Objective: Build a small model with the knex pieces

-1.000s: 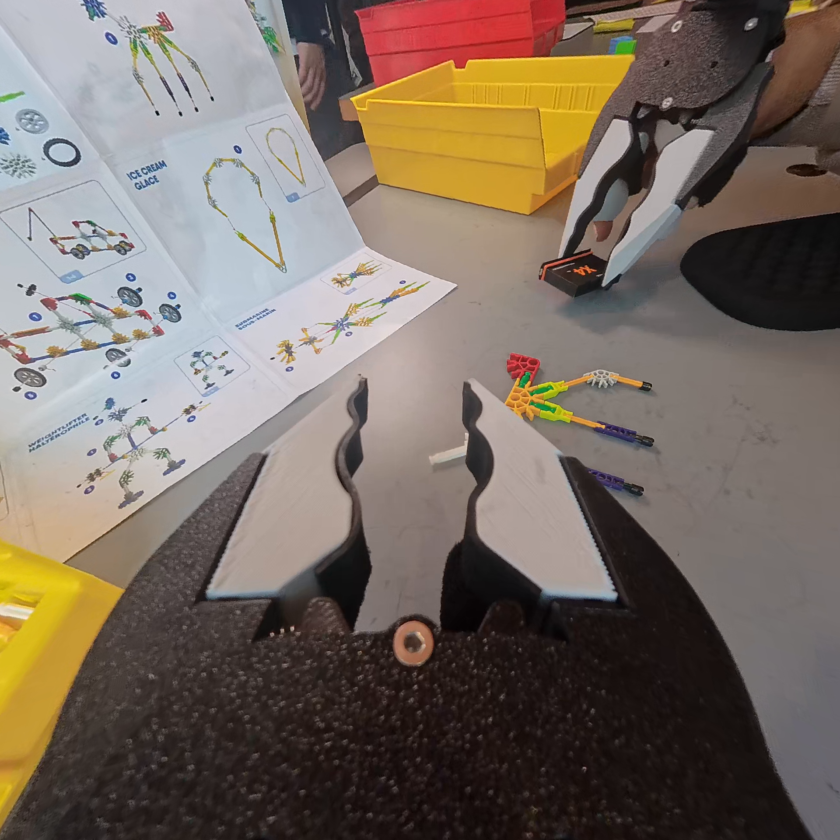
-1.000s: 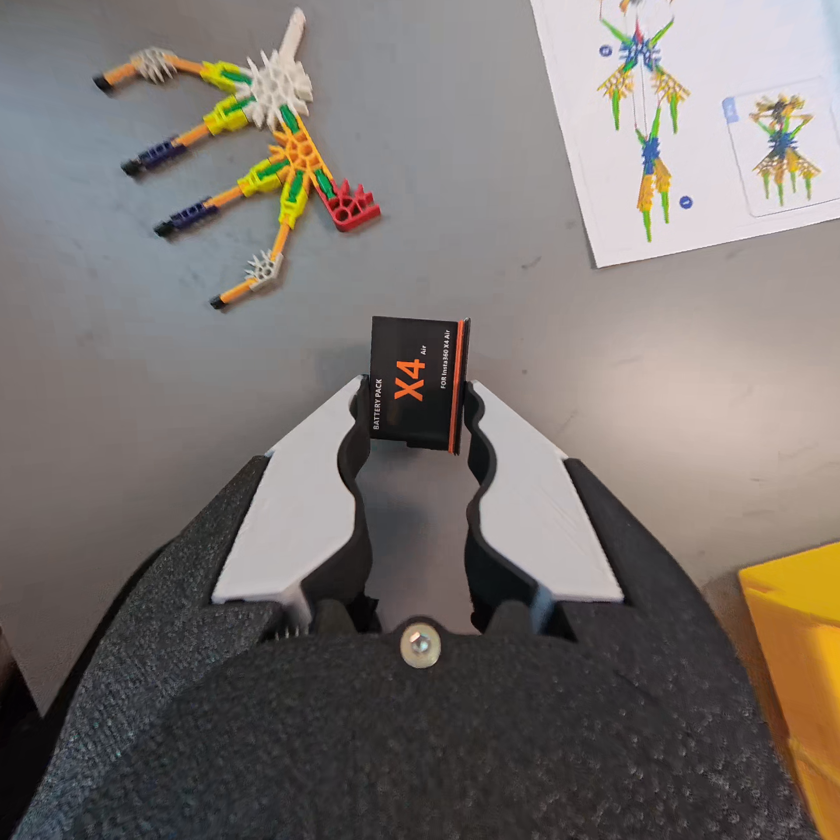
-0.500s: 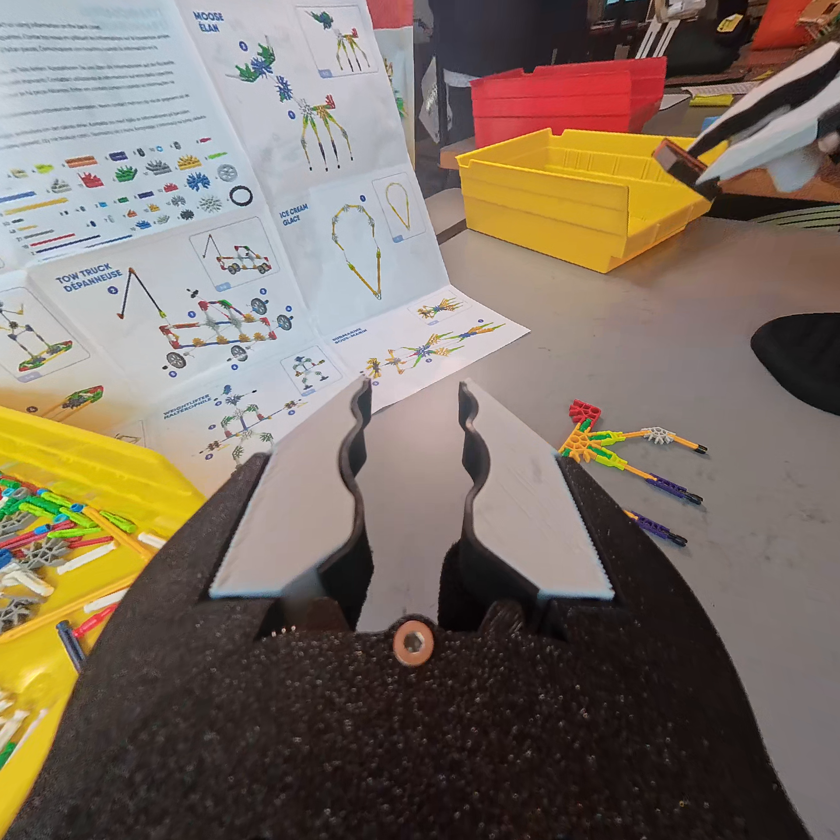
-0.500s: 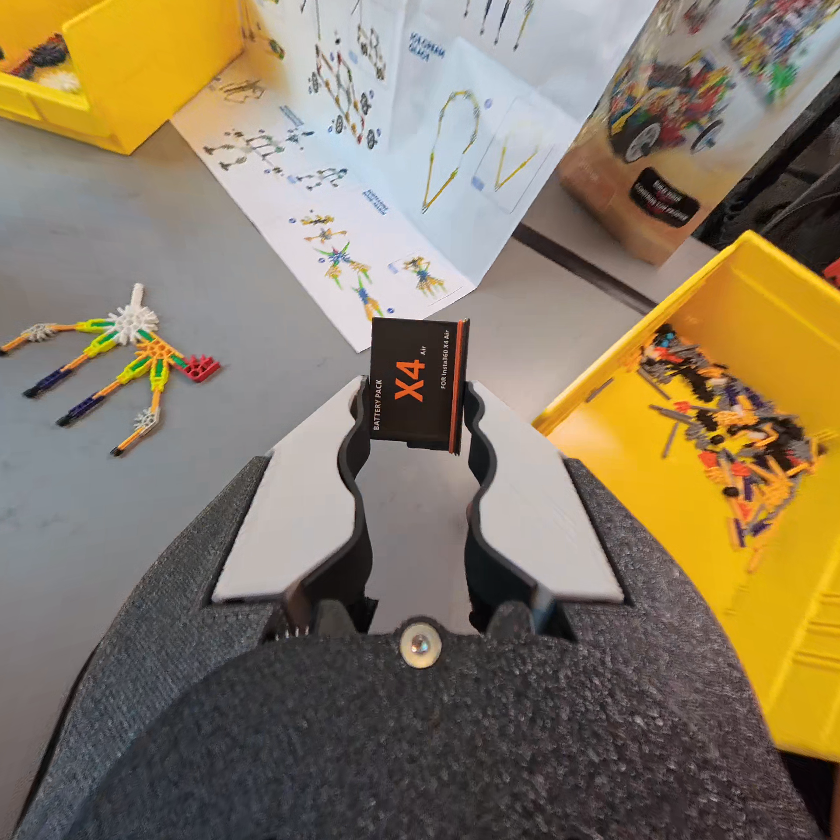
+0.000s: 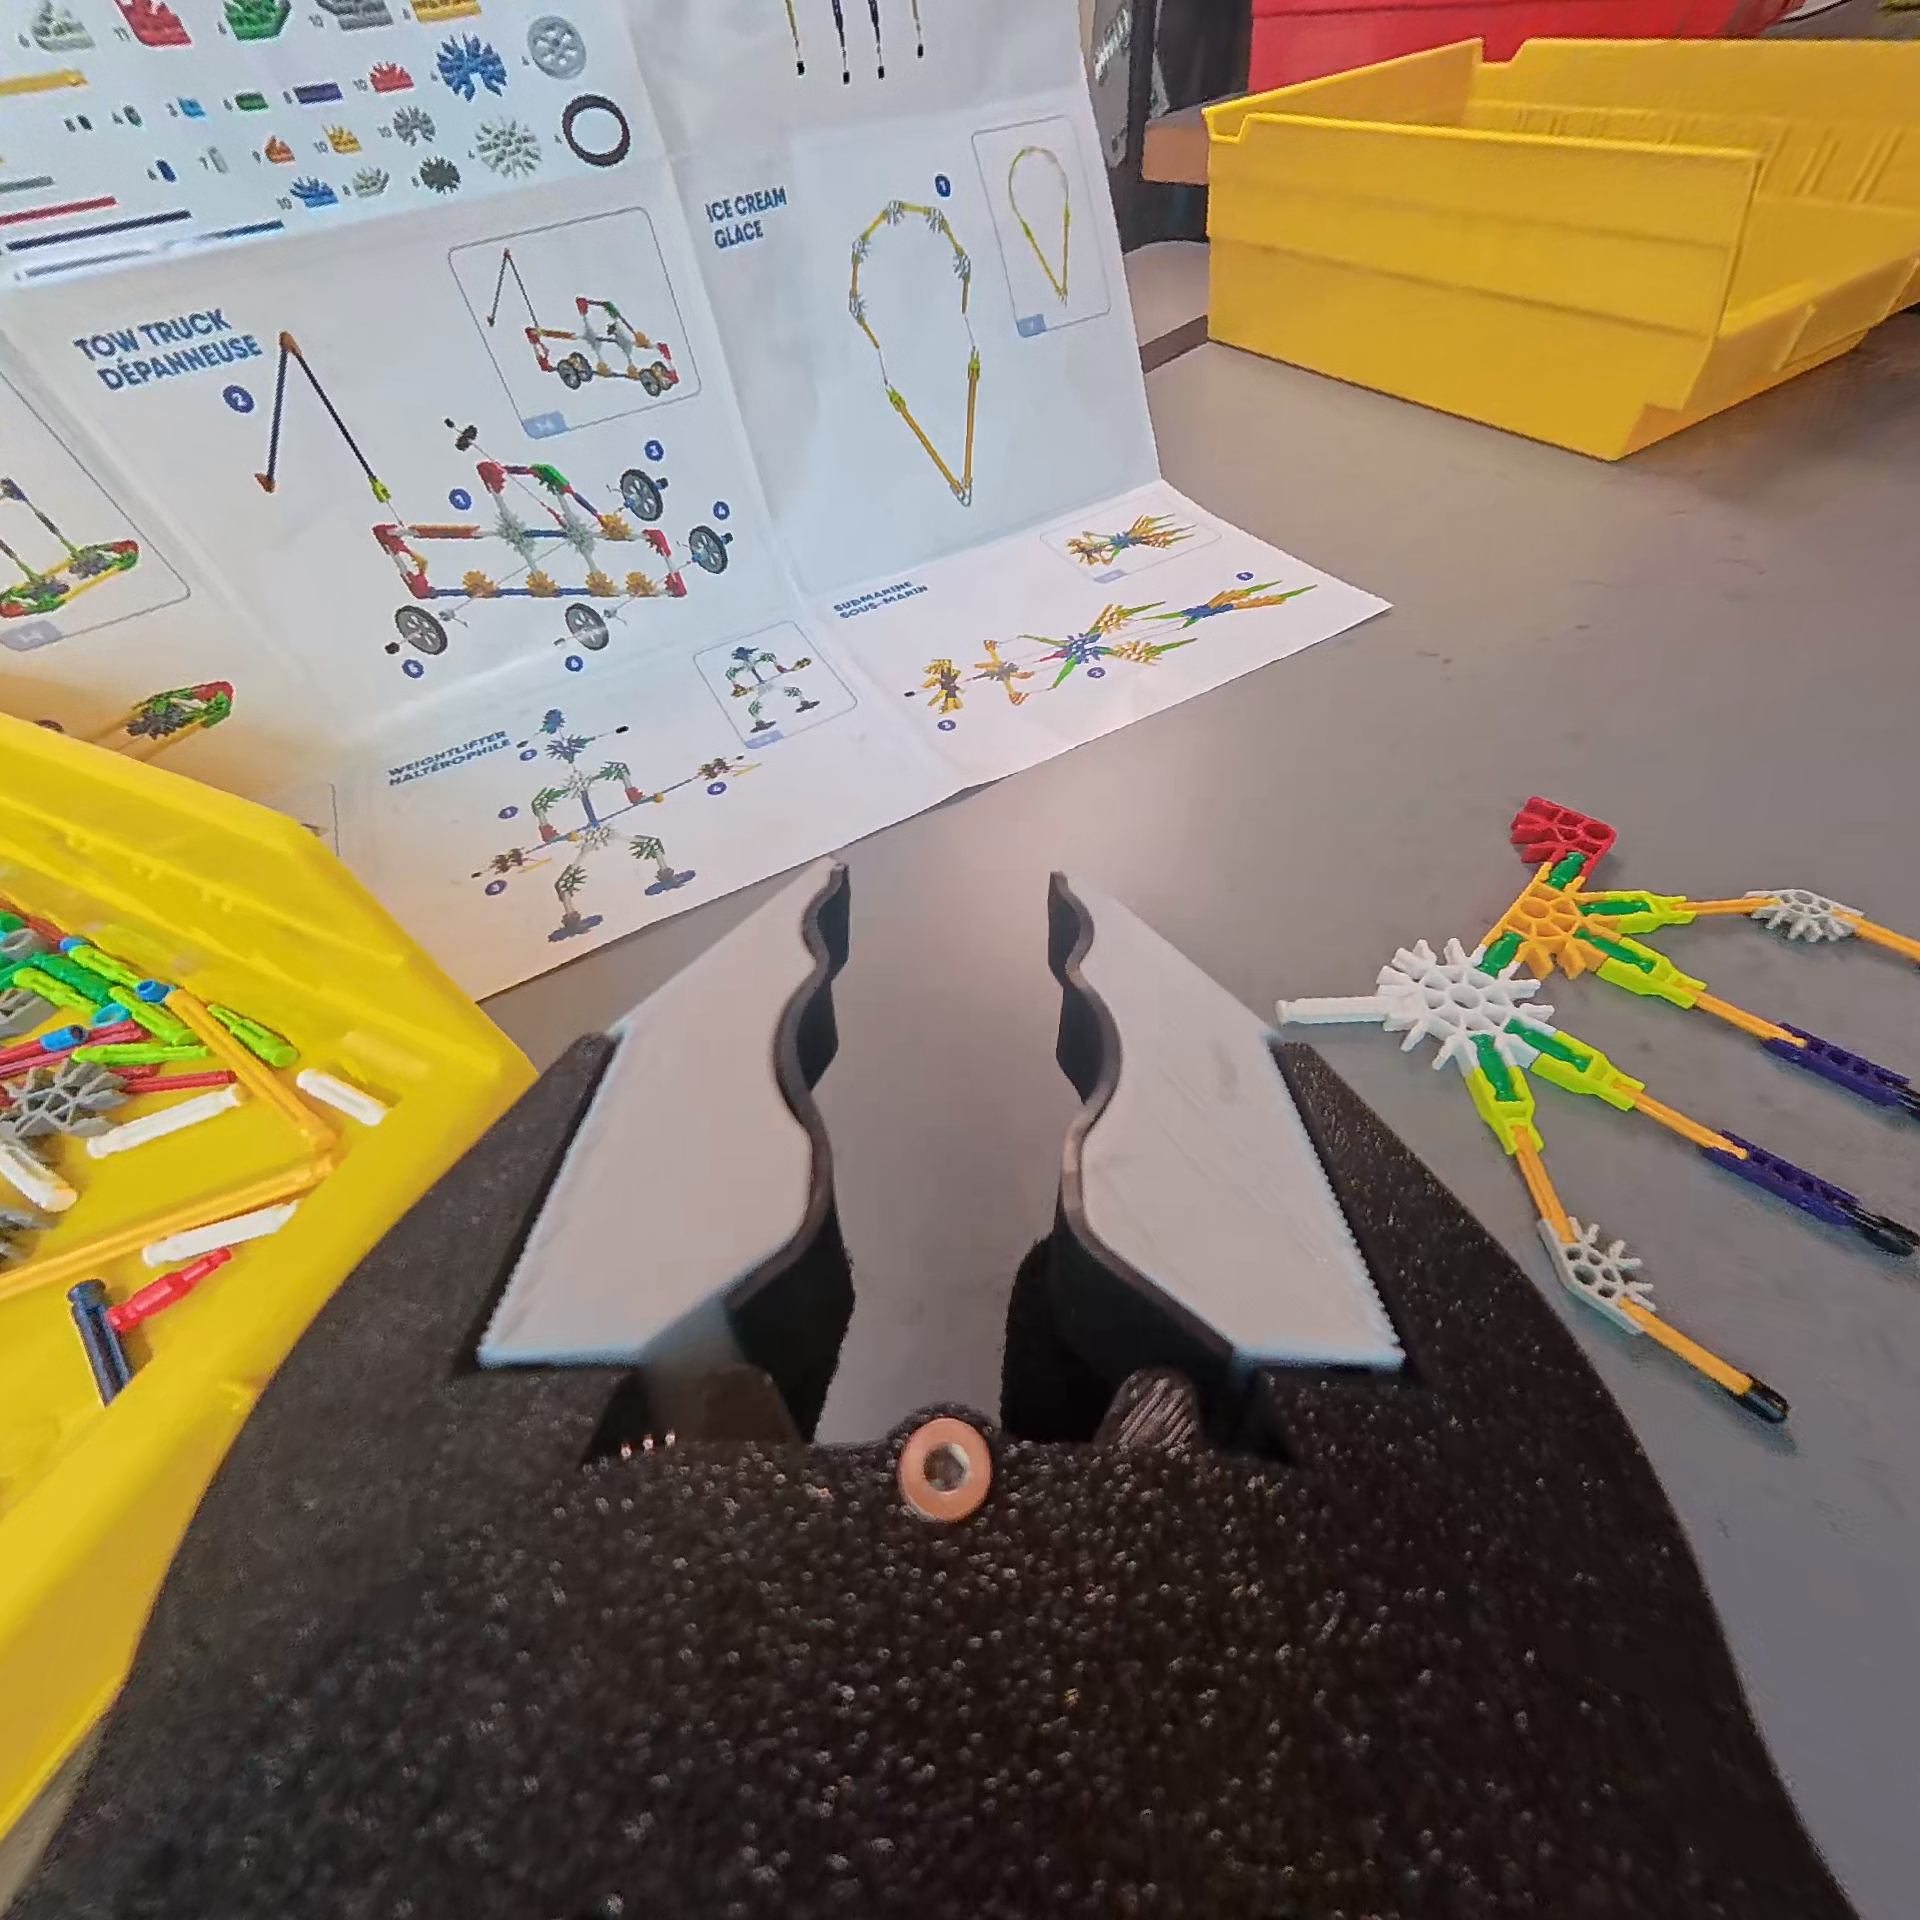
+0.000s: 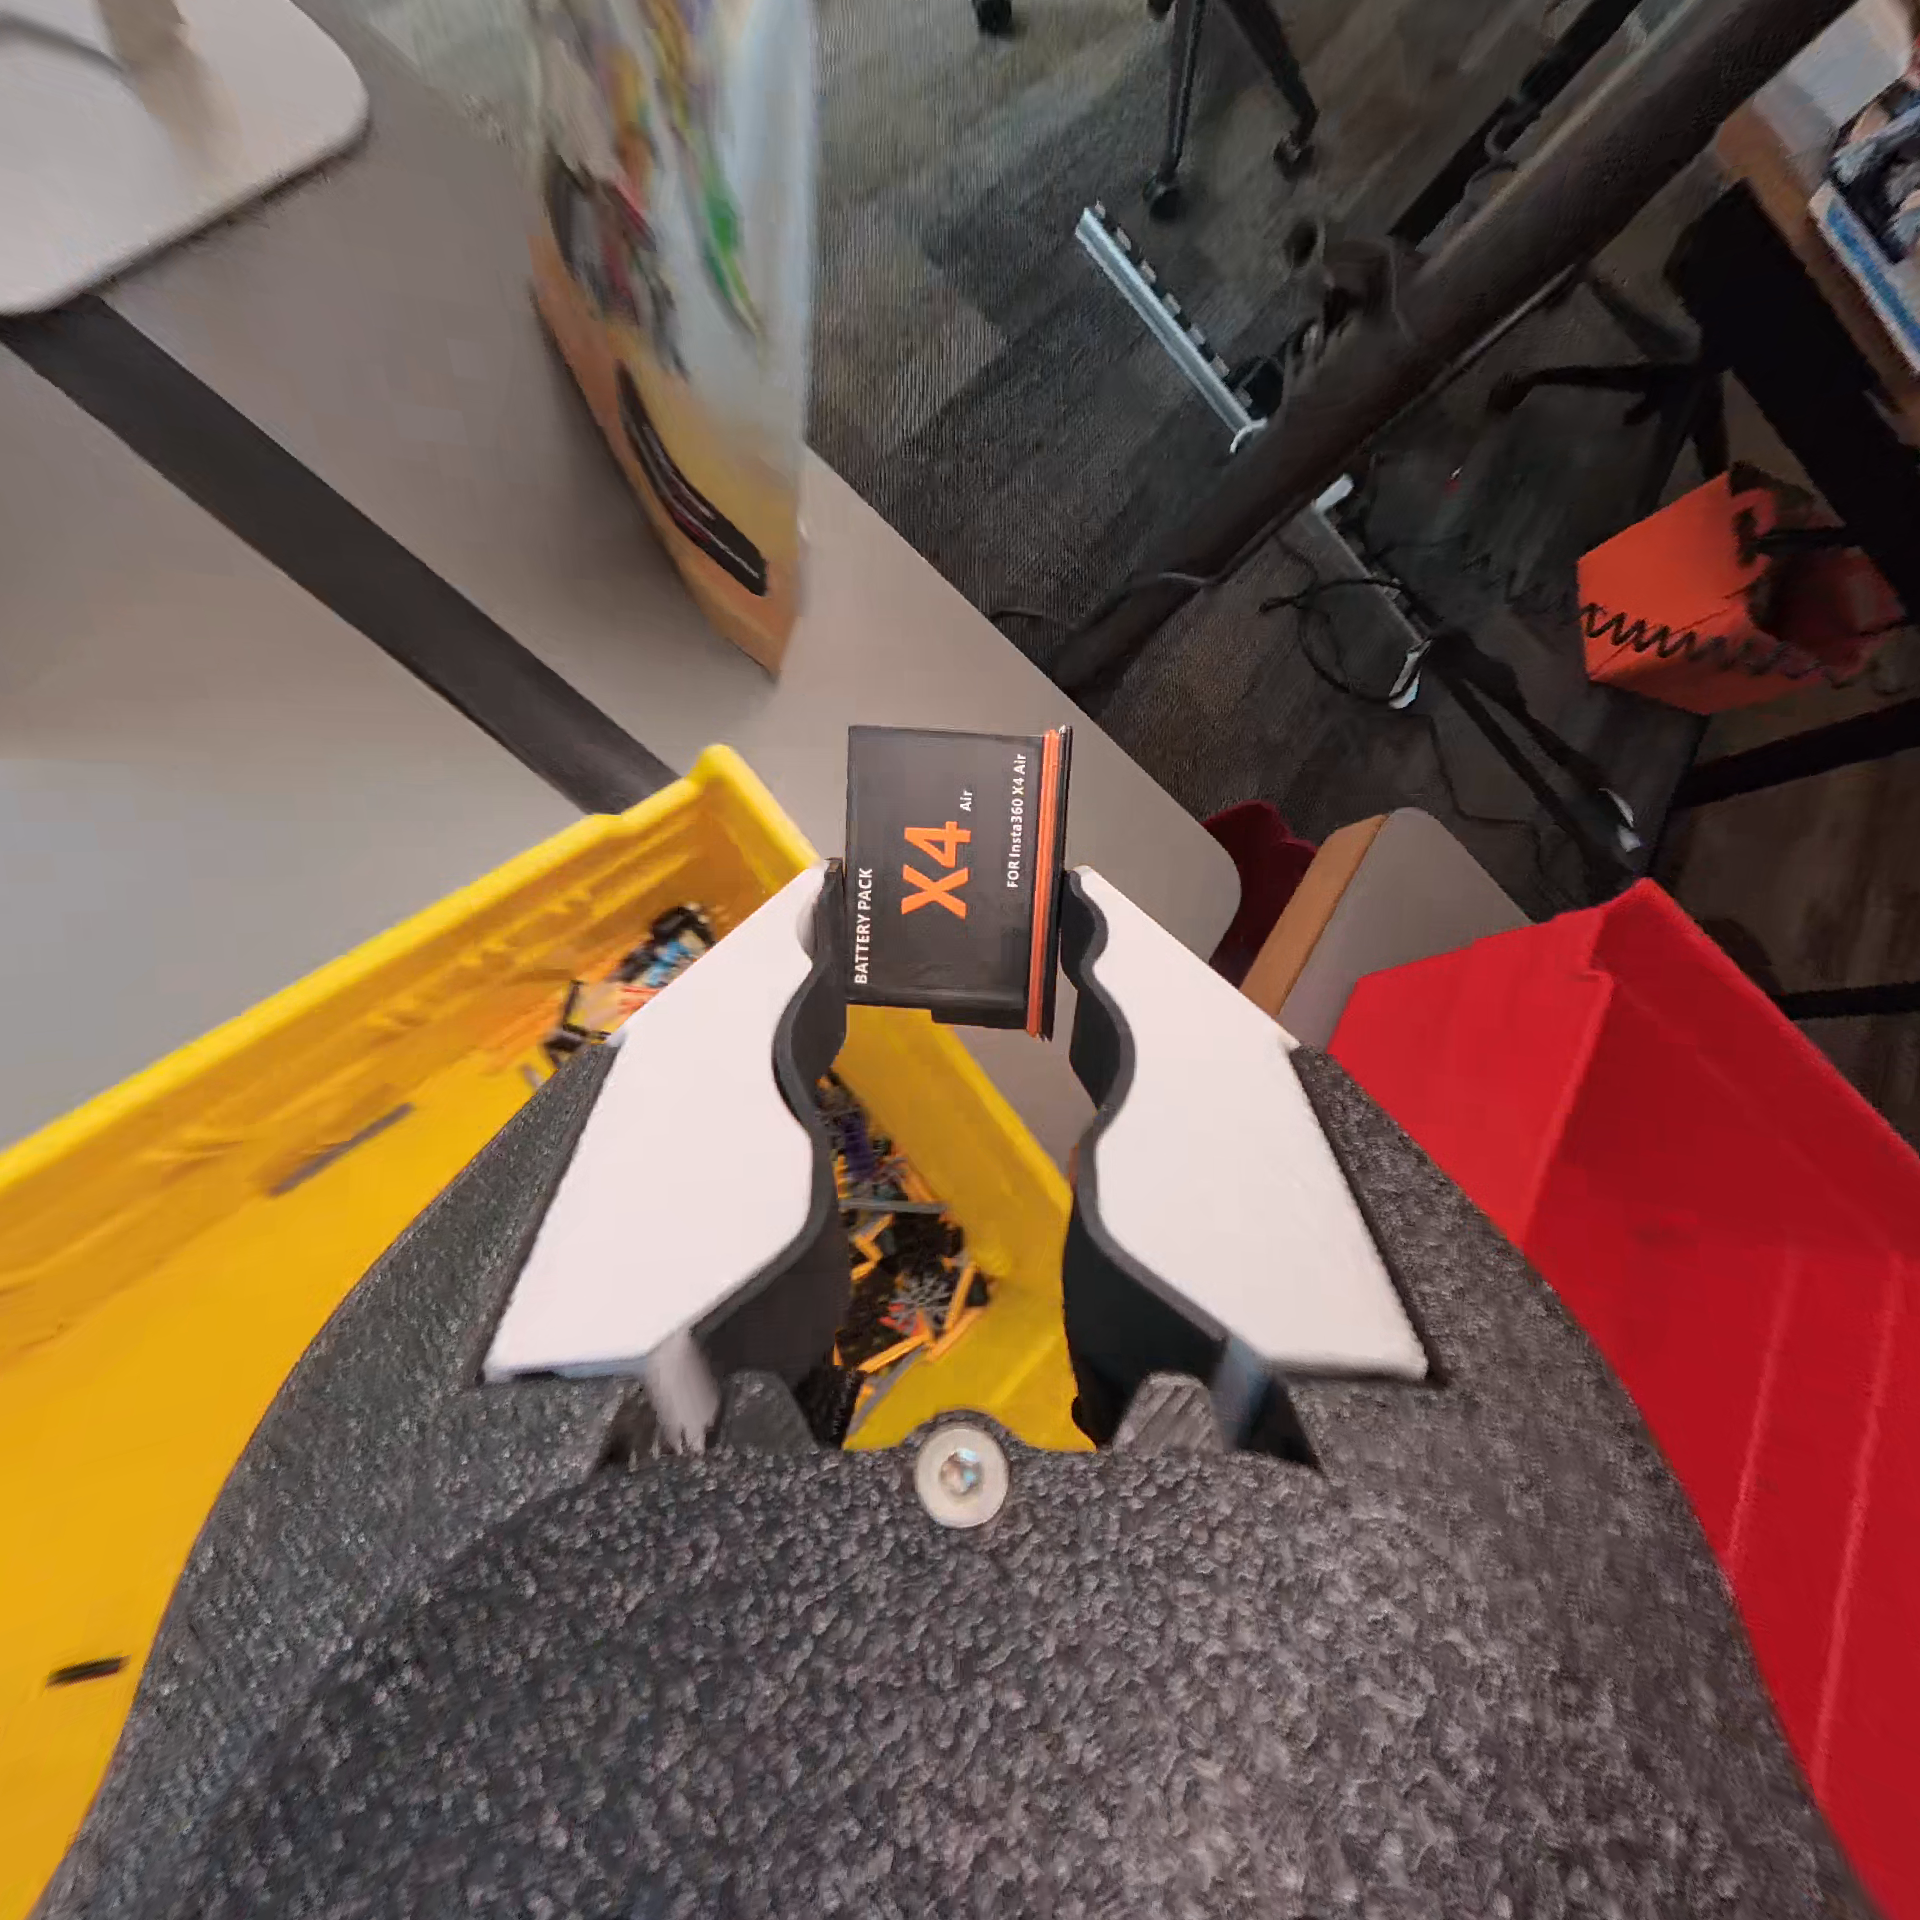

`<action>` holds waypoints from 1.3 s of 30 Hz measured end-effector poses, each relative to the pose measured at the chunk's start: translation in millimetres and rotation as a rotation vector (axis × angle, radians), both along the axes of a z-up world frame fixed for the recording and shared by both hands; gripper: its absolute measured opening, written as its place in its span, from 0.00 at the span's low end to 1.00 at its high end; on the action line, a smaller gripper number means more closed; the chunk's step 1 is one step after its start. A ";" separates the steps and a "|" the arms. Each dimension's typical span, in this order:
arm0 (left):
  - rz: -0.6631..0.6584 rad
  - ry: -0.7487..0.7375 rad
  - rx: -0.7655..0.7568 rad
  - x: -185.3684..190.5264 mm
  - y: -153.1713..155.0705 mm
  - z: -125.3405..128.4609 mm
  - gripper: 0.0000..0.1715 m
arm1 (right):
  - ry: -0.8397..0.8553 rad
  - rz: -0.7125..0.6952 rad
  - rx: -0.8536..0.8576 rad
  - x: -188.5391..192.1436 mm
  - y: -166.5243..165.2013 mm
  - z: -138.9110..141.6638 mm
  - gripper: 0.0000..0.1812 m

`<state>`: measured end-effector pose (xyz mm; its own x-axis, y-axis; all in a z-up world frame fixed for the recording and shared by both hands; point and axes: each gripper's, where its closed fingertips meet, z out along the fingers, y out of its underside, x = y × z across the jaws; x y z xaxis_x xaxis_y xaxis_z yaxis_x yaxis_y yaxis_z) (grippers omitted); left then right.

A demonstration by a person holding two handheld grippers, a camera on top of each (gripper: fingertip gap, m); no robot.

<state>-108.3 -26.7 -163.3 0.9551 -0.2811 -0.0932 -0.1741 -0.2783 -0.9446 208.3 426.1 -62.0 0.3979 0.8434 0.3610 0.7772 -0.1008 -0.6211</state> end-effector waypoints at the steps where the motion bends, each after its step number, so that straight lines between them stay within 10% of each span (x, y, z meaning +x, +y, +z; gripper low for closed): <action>1: 0.015 0.006 0.000 -2.2 0.8 -0.9 0.22 | -0.051 0.000 -0.022 3.3 22.1 -16.7 0.22; 13: 0.254 0.151 0.056 -40.6 0.1 2.5 0.23 | -0.359 -0.024 -0.298 -8.5 134.1 -141.5 0.22; 22: 0.252 0.105 0.092 -42.4 -5.0 12.1 0.23 | -0.359 -0.156 -0.154 -0.8 143.0 -117.9 0.31; 28: 0.235 0.005 0.149 -38.7 -17.6 45.3 0.23 | -0.084 -0.124 0.044 14.9 33.4 -21.9 0.31; 33: 0.251 -0.082 0.182 -45.4 -37.4 81.5 0.25 | 0.318 -0.020 0.142 24.7 -141.1 46.2 0.30; 39: 0.353 -0.030 0.184 -86.6 -86.3 103.9 0.27 | 0.487 0.111 0.048 -4.4 -337.8 -3.3 0.27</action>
<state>-194.9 -113.0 -59.4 0.9931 0.0835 -0.0823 -0.0699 -0.1416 -0.9875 203.9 88.4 -65.2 0.4390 0.8770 0.1953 0.3999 0.0039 -0.9166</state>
